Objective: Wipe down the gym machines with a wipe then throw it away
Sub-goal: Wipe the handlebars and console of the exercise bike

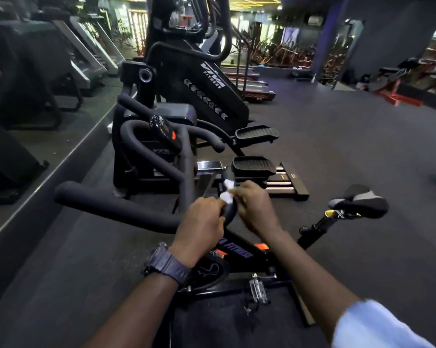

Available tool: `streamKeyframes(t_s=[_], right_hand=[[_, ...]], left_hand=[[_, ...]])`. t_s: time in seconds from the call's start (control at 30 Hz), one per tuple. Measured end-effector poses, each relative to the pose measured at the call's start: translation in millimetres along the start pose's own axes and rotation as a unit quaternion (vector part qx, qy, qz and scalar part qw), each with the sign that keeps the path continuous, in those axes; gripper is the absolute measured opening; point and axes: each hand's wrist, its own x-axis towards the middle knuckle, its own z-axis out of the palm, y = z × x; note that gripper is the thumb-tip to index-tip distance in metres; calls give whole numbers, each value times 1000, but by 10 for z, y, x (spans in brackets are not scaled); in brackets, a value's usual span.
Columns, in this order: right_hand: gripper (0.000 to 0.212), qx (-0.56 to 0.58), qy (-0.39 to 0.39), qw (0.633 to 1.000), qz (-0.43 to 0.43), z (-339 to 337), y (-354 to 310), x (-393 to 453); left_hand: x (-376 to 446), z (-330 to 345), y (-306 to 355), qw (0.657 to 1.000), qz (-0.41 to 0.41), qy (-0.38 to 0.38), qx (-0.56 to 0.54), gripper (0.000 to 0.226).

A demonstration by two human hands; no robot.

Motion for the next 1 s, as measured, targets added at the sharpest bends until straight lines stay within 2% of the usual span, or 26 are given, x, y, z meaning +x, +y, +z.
streamKeyframes(t_s=[0.1, 0.27, 0.33, 0.43, 0.5, 0.6, 0.7, 0.83, 0.97, 1.0], right_hand=[[31, 15, -46, 998, -42, -72, 34, -191], [25, 25, -15, 1000, -5, 23, 309, 554], [26, 43, -16, 999, -24, 55, 355, 482], [33, 125, -41, 987, -88, -6, 460, 3], [28, 159, -58, 980, -104, -43, 557, 33], [21, 157, -23, 986, -58, 49, 657, 477], [22, 178, -29, 983, -26, 115, 639, 486], [24, 220, -43, 973, -57, 47, 659, 230], [21, 207, -21, 977, 35, 65, 558, 366], [21, 193, -25, 980, 33, 75, 529, 309]], left_hand=[[62, 71, 47, 999, -36, 27, -24, 26], [278, 155, 180, 990, -135, 29, -38, 32], [377, 208, 245, 984, -168, 40, -42, 33], [510, 296, 331, 967, -229, 78, -83, 33], [596, 328, 386, 952, -266, 96, -119, 37], [700, 321, 521, 929, -307, 131, -160, 30], [700, 375, 551, 910, -333, 164, -182, 32], [654, 481, 496, 904, -338, 186, -184, 34], [663, 534, 522, 898, -320, 194, -233, 29], [660, 551, 521, 892, -324, 201, -242, 28]])
